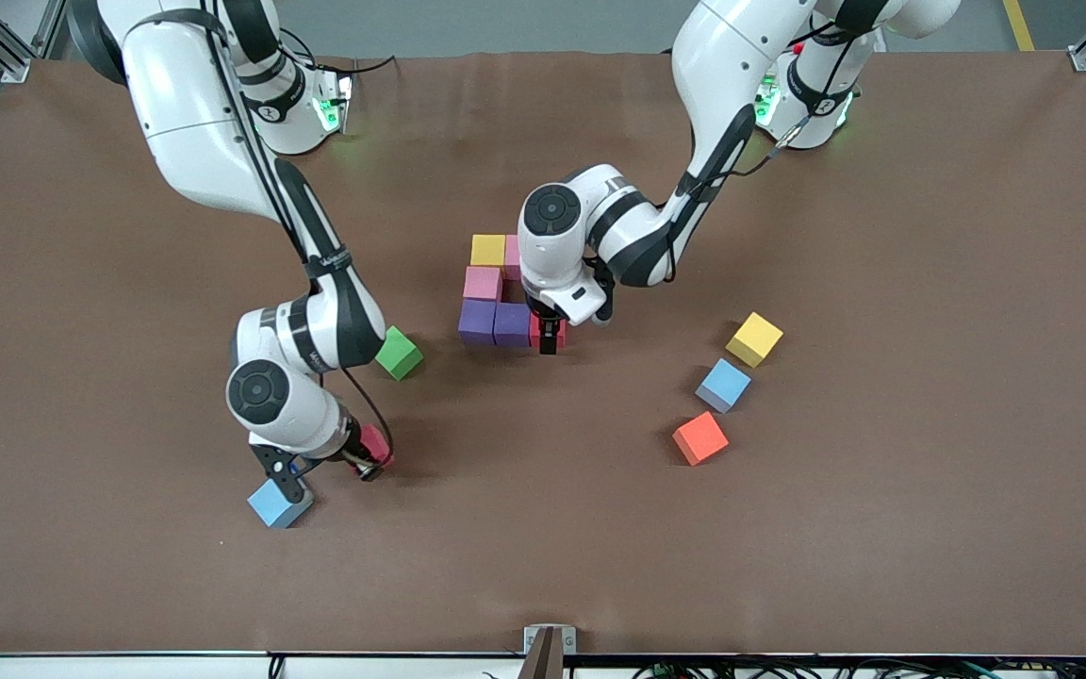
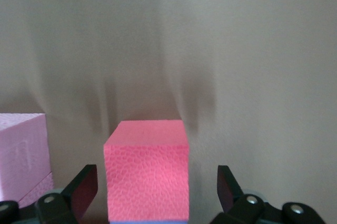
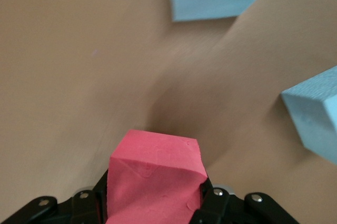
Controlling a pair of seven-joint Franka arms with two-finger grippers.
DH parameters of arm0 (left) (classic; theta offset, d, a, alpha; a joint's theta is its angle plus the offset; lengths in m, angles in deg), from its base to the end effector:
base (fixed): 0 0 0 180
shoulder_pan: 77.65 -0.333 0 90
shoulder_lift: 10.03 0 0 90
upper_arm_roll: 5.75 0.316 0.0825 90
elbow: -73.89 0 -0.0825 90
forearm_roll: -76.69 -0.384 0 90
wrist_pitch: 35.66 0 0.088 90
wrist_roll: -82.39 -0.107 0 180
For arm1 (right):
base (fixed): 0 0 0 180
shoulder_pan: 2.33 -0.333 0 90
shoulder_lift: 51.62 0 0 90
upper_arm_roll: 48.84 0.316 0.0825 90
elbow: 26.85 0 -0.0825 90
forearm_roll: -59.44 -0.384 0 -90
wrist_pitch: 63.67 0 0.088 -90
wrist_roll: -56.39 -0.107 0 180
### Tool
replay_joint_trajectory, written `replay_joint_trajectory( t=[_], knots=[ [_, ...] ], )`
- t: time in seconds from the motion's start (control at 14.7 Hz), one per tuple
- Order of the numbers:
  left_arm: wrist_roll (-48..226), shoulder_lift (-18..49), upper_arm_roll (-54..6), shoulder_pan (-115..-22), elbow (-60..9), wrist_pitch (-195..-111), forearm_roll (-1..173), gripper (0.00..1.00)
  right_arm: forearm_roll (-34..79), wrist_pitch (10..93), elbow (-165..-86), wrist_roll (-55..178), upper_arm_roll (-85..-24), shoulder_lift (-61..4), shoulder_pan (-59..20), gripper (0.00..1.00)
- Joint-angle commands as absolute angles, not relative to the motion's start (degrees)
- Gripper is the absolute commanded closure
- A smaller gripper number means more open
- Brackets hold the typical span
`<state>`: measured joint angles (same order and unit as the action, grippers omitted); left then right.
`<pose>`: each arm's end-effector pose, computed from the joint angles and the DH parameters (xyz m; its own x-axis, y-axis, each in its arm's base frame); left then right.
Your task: Arrange 11 blocks into digit 3
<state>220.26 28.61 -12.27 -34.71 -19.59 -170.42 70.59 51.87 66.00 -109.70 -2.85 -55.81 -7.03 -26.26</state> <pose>0.4605 -0.5207 0.2315 0.0748 0.9967 -0.0326 0.9965 -0.0735 0.0407 0.6905 0.2316 0.2316 0.7084 -0.7058 0.0059 -0.7047 -0.7078 -0.0491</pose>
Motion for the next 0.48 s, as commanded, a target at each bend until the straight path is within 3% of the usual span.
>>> replay_joint_trajectory(
  t=[0.0, 0.41],
  knots=[
    [216.7, 21.8, -12.4, -34.9, -24.1, -166.6, 72.1, 0.00, 51.6, 65.3, -110.7, 2.8, -55.9, -8.6, -28.9, 0.98],
    [186.8, 12.4, -12.4, -43.2, -25.1, -154.5, 76.4, 0.00, 52.1, 65.0, -114.7, 15.0, -56.1, -11.2, -34.0, 0.98]
  ],
)
